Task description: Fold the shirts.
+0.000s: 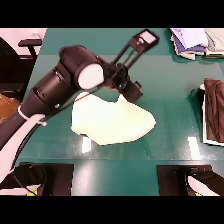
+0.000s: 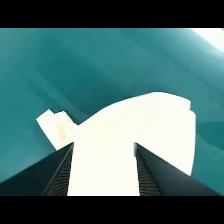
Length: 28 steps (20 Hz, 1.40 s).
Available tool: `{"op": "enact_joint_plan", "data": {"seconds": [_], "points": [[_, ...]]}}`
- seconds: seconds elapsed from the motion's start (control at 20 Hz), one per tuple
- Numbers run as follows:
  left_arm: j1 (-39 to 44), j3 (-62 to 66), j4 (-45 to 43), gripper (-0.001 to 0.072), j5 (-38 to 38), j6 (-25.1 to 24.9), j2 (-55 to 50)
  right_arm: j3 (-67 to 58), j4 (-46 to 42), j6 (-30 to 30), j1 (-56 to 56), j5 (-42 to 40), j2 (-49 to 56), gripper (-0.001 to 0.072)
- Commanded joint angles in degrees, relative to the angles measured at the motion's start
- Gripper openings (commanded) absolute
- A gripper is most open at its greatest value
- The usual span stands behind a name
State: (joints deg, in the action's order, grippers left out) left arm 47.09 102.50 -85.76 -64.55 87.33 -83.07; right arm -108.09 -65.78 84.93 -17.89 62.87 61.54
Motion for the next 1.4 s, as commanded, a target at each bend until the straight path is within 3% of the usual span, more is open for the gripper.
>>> {"op": "enact_joint_plan", "data": {"seconds": [0.0,0.15,0.3,0.45,0.7,0.9,1.25,1.3,1.35], "points": [[-9.7,2.7,1.1,0.0456,-7.2,0.4,-0.8,-0.1,-0.4,0.0,0.0,0.4,0.0,0.0016],[-23.8,0.3,3.5,0.0455,-13.7,2.8,-0.8,-0.1,-0.4,0.0,0.0,1.5,0.0,0.0016],[-34.6,-6.2,6.6,0.0455,-14.5,2.7,-0.8,-0.1,-0.4,0.0,0.0,2.5,0.0,0.0017],[-39.9,-15.4,7.3,0.0455,-12.7,2.2,-0.8,0.0,-0.4,0.0,0.0,2.5,0.1,0.0017],[-40.5,-32.5,10.9,0.0456,-0.2,0.6,-0.9,0.0,-0.3,0.1,0.0,2.5,0.2,0.0017],[-40.5,-36.9,12.9,0.0456,7.8,0.7,-0.9,0.0,-0.3,0.1,0.0,2.6,0.2,0.0017],[-40.4,-37.2,17.1,0.0454,9.7,0.2,-2.5,0.0,-0.4,0.1,0.0,2.7,0.2,0.0017],[-40.4,-37.2,17.4,0.0386,9.7,0.2,-2.6,0.0,-0.4,0.1,0.0,2.7,0.3,0.0017],[-40.4,-37.2,17.5,0.0366,9.7,0.2,-2.6,0.0,-0.4,0.1,0.0,2.8,0.5,0.0017]]}}
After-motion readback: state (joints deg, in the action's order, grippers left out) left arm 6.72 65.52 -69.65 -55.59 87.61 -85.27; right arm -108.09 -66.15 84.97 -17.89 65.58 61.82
